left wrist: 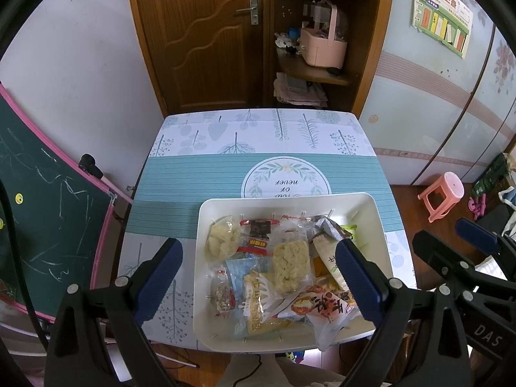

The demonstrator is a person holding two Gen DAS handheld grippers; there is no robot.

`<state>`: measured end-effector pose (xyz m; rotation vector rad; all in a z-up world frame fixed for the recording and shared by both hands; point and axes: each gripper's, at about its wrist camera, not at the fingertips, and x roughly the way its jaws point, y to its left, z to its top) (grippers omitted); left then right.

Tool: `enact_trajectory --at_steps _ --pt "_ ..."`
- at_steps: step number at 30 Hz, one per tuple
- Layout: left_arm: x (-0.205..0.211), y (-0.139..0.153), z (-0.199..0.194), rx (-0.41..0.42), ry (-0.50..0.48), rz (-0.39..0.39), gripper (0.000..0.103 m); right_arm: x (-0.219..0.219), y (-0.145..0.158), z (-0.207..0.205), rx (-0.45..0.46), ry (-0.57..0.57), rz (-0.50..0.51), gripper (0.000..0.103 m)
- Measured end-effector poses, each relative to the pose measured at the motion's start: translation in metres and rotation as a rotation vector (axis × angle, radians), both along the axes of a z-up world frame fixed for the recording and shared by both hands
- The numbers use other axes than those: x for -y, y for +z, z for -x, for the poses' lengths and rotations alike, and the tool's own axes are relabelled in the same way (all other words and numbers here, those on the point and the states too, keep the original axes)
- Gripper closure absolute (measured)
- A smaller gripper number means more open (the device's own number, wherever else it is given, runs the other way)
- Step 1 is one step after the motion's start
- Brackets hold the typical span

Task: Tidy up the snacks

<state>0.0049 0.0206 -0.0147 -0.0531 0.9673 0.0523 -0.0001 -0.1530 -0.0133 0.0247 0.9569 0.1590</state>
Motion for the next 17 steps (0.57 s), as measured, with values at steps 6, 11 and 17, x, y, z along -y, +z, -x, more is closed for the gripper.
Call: enact_trajectory --at_steps 6,11,17 --pt "-0.0001 0.0001 -0.0003 -0.001 -0.001 0.000 0.008 -0.0007 -0.0023 0.0007 -0.001 0.000 -0.001 0.023" --pt "-0.0001 0.0001 -0.0004 -0.003 -0.001 0.000 0.008 -0.0002 -0.0021 0.0003 -0.003 0.001 -0.002 0.023" --pt "-0.0016 -0.0035 0.0051 -0.005 -0.003 0.002 0.008 -0.0011 -0.0032 0.0009 -0.005 0.001 -0.002 0.023"
